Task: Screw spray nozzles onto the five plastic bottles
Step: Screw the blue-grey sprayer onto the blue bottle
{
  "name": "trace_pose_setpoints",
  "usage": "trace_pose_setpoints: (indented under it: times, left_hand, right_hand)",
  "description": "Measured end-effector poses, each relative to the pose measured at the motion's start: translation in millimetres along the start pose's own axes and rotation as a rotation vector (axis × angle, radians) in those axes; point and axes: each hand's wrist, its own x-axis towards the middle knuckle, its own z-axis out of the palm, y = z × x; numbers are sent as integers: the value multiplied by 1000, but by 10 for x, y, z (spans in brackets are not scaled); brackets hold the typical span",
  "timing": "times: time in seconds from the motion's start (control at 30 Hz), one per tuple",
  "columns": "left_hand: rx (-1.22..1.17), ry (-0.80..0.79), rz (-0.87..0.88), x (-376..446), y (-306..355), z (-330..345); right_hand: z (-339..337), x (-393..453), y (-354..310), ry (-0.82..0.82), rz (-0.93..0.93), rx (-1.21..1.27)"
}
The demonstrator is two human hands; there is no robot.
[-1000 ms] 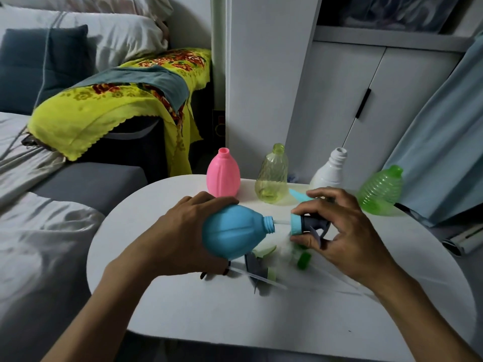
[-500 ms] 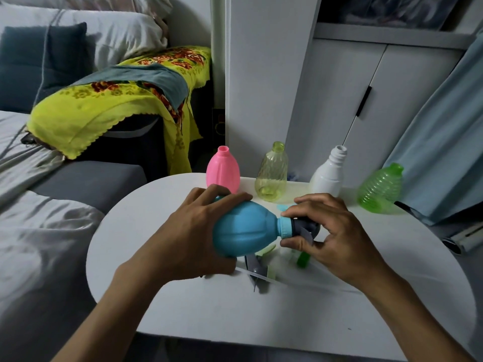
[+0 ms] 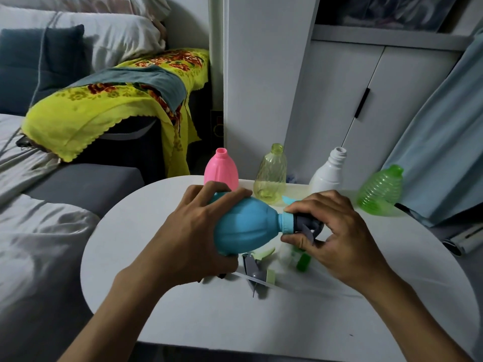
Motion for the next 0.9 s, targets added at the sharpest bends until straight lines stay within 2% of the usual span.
trace_pose_setpoints:
  times: [0.13, 0.27, 0.47, 0.53, 0.67, 0.7, 0.77, 0.83, 0.9]
  left_hand:
    - [55, 18, 16, 2, 13, 9]
    - [84, 44, 43, -17, 9, 12]
    - [110, 133, 85, -10, 29, 53]
    - [142, 171, 113, -7, 23, 70]
    - [169, 161, 124, 3, 13, 129]
    - [151, 148, 108, 3, 10, 146]
    - [64, 126, 57, -7, 0, 172]
    - [-90, 103, -1, -19, 10, 200]
    - [-261, 73, -53, -17, 58, 243]
  right_hand:
    - [21, 3, 3, -73, 74, 99]
    - [31, -19, 11, -82, 200, 323]
    - [41, -27, -47, -135, 551, 768]
    - [34, -13, -78, -154, 696, 854]
    - [30, -23, -149, -303, 964, 912]
    - [36, -18, -158, -286, 996, 971]
    - [25, 5, -145, -154, 1023, 1246]
    - [-34, 55, -147, -21, 977, 1556]
    - [-79, 85, -151, 46, 884, 1723]
